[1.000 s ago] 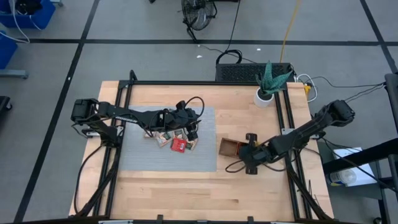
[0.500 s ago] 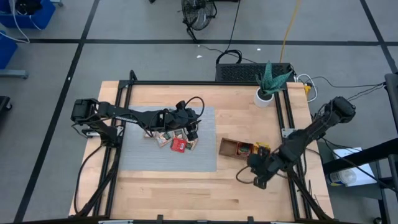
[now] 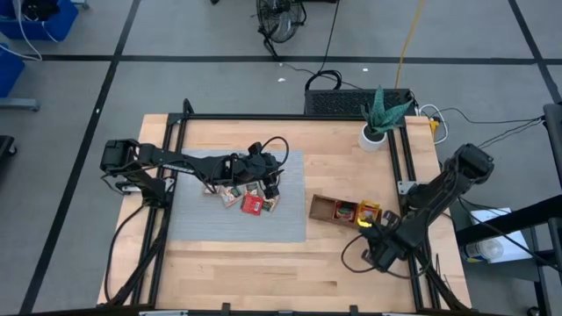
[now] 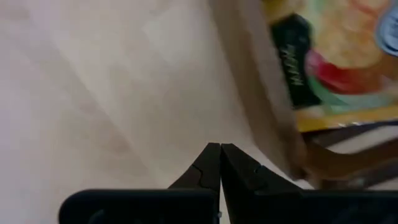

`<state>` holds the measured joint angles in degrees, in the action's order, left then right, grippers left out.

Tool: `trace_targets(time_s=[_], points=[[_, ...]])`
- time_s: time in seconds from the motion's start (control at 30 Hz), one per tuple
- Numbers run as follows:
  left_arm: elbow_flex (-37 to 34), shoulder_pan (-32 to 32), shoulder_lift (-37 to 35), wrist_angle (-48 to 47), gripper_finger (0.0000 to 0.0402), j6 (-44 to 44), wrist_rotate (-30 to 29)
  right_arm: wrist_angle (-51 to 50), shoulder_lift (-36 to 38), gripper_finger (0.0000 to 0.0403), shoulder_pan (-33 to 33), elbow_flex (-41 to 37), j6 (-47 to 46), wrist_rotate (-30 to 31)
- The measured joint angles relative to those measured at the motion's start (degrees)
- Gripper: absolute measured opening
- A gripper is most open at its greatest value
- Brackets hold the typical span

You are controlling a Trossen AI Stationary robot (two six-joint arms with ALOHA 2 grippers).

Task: Pick & Place Tea
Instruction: Adjust the wooden organizer on the table

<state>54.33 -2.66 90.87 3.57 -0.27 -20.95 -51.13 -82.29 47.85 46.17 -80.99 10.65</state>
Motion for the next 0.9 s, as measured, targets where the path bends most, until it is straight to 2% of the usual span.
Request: trace_targets(time_s=[0.1,0.47,0.7,0.9], points=[[0.0,0.0,0.0,0.0,0.0118,0.0,0.0,-2.3,-0.9,0.0,0.1,0.0,-0.8,0.6],[0.0,0.0,0.0,0.0,0.0118,0.0,0.0,-7.4,-1.3,0.0,0.0,0.0,-0.4,8.8],[0.0,0.0,0.0,0.0,0.0118,0.0,0.0,-5.9,-1.3,0.0,-0.6,-1.3,2.5,17.7],[0.0,0.0,0.0,-0.1,0.0118,0.3,0.0,0.8,-1.3,0.0,-1.3,-2.8,8.8,27.7]])
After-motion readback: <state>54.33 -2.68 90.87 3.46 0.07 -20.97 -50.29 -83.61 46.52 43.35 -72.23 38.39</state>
